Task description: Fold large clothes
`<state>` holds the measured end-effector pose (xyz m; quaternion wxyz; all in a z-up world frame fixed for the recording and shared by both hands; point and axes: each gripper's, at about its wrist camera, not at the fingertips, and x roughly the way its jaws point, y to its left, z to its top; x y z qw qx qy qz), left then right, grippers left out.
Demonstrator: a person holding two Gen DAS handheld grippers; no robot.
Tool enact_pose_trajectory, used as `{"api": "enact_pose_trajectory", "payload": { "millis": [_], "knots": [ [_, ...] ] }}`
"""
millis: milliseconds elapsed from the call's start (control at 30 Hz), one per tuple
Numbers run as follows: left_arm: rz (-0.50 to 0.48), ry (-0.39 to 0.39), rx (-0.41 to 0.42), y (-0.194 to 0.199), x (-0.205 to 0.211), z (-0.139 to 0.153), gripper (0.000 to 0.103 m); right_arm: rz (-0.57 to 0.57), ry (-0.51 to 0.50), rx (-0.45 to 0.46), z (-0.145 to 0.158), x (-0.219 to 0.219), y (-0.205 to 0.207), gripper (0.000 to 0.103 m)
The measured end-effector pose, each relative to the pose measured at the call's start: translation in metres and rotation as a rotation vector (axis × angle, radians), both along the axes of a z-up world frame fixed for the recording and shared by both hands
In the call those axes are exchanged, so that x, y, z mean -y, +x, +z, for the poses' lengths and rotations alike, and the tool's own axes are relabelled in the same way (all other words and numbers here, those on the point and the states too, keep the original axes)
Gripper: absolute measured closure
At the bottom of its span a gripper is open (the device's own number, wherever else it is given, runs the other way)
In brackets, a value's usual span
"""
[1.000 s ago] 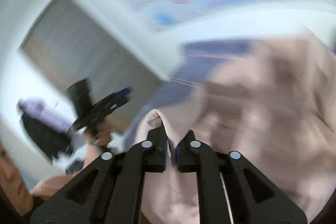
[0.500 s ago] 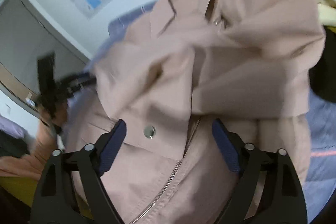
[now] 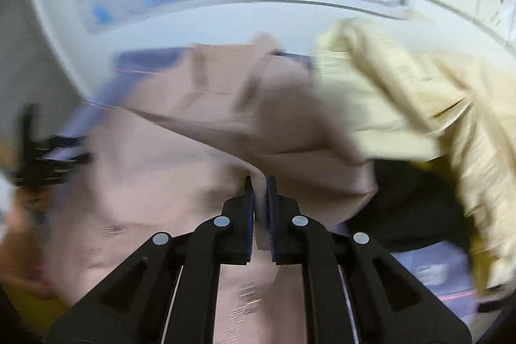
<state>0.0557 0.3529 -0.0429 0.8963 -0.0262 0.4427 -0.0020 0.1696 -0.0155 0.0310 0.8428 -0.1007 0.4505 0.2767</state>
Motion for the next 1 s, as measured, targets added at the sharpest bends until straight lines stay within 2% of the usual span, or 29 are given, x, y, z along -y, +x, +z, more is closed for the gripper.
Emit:
{"api": "enact_pose_trajectory", "payload": {
  "millis": [33,100,167,233,267,367,467,567,600,667,700,733,800,833,867,900,967,1000],
  "knots": [
    [0.000,0.006,-0.007,0.004,0.002,-0.002,0.029,0.005,-0.055,0.013,-0.009,-0.007,0.004,0.095],
    [0.011,0.037,-0.027,0.010,0.007,-0.009,0.029,0.005,-0.081,-0.016,-0.029,-0.017,0.009,0.093],
    [0.016,0.041,-0.039,0.013,0.007,-0.015,0.029,-0.007,-0.113,0.006,-0.038,-0.020,0.010,0.090],
    [0.024,0.036,-0.043,0.012,0.005,-0.017,0.029,-0.037,-0.093,0.033,-0.038,-0.011,0.006,0.061],
    [0.031,0.032,-0.043,0.011,0.003,-0.017,0.028,-0.065,-0.067,0.053,-0.033,-0.003,0.003,0.055],
    [0.038,0.021,-0.036,0.004,0.000,-0.016,0.028,-0.070,0.024,0.084,-0.017,0.013,-0.011,0.056],
    [0.039,0.010,-0.037,0.000,0.000,-0.016,0.028,-0.012,0.073,0.115,-0.007,0.012,-0.038,0.054],
    [0.046,0.010,-0.040,-0.001,0.002,-0.017,0.028,0.077,0.024,0.128,-0.016,-0.011,-0.054,0.050],
    [0.046,0.002,-0.040,-0.001,0.003,-0.018,0.028,0.093,-0.023,0.130,-0.024,-0.018,-0.057,0.048],
    [0.050,-0.009,-0.041,-0.001,0.003,-0.019,0.028,0.074,-0.090,0.130,-0.038,-0.025,-0.054,0.037],
    [0.051,-0.012,-0.042,-0.001,0.003,-0.019,0.028,0.041,-0.114,0.118,-0.045,-0.024,-0.047,0.027],
    [0.051,-0.014,-0.042,-0.001,0.004,-0.019,0.028,0.016,-0.118,0.109,-0.052,-0.025,-0.041,0.024],
    [0.051,-0.017,-0.043,-0.002,0.004,-0.019,0.028,-0.004,-0.087,0.075,-0.059,-0.020,-0.030,0.024],
    [0.050,-0.016,-0.043,-0.002,0.005,-0.019,0.028,-0.002,-0.061,0.056,-0.062,-0.016,-0.025,0.031],
    [0.050,-0.016,-0.044,-0.003,0.005,-0.019,0.028,-0.002,-0.047,0.046,-0.063,-0.015,-0.022,0.042],
    [0.050,-0.017,-0.046,-0.002,0.005,-0.019,0.028,0.002,-0.042,0.034,-0.064,-0.015,-0.019,0.067],
    [0.048,-0.023,-0.043,-0.001,0.005,-0.019,0.028,0.020,-0.038,0.032,-0.062,-0.015,-0.015,0.075],
    [0.047,-0.024,-0.043,-0.001,0.005,-0.019,0.027,0.030,-0.045,0.045,-0.059,-0.018,-0.014,0.084]
  ]
}}
